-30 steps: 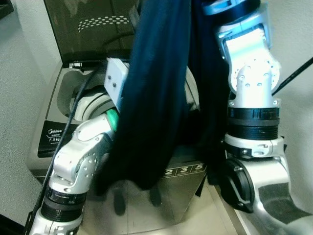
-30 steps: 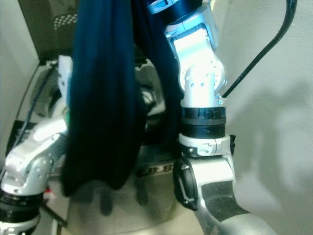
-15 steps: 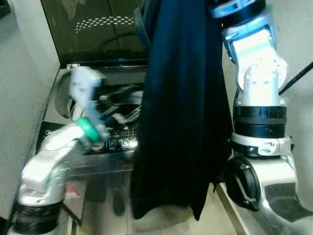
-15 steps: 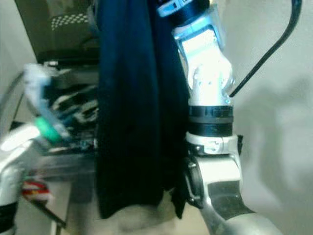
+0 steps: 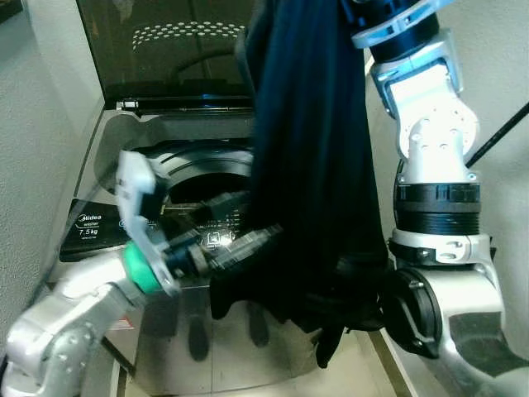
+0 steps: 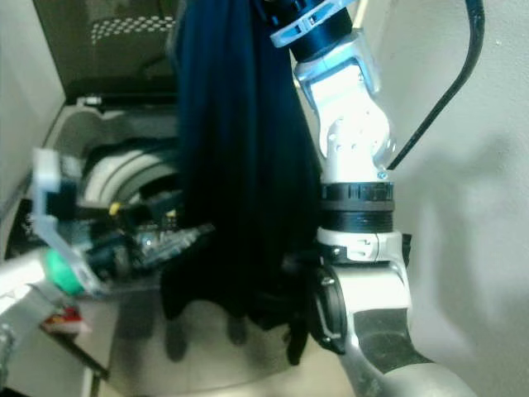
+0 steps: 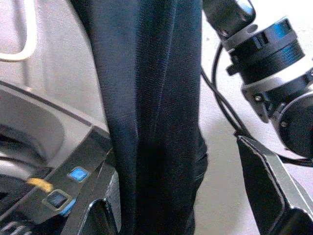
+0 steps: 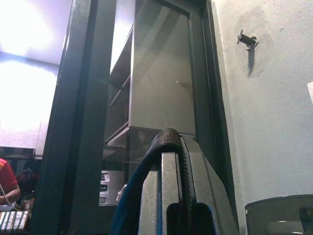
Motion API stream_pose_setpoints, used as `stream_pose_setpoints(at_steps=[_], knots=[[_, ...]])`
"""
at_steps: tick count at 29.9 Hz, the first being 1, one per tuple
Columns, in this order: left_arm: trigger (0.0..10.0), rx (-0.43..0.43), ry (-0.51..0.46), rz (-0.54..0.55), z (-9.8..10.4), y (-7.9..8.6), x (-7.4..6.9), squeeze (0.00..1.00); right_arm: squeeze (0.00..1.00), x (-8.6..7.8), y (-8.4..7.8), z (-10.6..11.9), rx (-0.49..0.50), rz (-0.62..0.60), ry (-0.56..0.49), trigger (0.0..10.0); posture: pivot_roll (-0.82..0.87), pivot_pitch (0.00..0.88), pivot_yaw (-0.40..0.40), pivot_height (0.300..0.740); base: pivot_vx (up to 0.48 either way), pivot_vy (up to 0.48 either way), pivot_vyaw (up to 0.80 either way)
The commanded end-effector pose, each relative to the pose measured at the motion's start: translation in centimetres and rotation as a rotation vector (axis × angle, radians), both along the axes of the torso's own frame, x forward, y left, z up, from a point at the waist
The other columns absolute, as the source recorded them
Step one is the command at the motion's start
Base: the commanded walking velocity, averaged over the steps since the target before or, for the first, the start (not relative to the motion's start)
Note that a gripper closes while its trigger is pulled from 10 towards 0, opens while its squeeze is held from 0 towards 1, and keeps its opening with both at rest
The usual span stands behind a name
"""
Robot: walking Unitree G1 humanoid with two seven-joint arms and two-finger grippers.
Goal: Clothes washing
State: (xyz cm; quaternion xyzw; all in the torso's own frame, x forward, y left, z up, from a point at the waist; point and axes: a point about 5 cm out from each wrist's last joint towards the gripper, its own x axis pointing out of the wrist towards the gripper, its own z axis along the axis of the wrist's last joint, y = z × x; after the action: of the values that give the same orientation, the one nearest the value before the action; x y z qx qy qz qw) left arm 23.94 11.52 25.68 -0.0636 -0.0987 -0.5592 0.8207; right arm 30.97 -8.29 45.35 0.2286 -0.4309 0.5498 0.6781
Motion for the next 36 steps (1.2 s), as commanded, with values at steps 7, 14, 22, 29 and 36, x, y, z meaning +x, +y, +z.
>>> stream_pose_setpoints(at_steps=[7, 14, 22, 29, 36], knots=[[10.0, 0.023, 0.027, -0.011, -1.0, -1.4, 1.6, 0.00, 0.00, -1.7, 0.6, 1.7, 0.019, 0.042, -0.088, 10.0, 0.09, 0.070, 0.003, 0.740, 0.000, 0.000, 0.00], [10.0, 0.022, -0.019, 0.166, -0.2, -2.7, 6.7, 0.00, 0.00, -3.8, 0.1, 2.7, 0.057, 0.120, -0.142, 10.0, 0.07, 0.067, 0.014, 0.740, 0.000, 0.000, 0.00], [10.0, 0.000, 0.027, -0.110, 0.2, -6.6, 6.7, 0.00, 0.00, -5.0, -0.1, 3.6, 0.088, 0.215, -0.164, 10.0, 0.04, 0.058, 0.019, 0.740, 0.000, 0.000, 0.00], [10.0, -0.026, 0.045, -0.396, 0.3, -10.1, 3.9, 0.00, 0.00, -4.9, 0.4, 3.4, 0.069, 0.202, -0.153, 10.0, 0.03, 0.055, 0.028, 0.740, 0.000, 0.000, 0.00], [9.5, 0.071, -0.039, -0.101, -0.2, -10.4, 7.3, 0.00, 0.00, -5.1, 0.2, 3.1, 0.073, 0.193, -0.143, 10.0, 0.04, 0.059, 0.029, 0.740, 0.000, 0.000, 0.00]])
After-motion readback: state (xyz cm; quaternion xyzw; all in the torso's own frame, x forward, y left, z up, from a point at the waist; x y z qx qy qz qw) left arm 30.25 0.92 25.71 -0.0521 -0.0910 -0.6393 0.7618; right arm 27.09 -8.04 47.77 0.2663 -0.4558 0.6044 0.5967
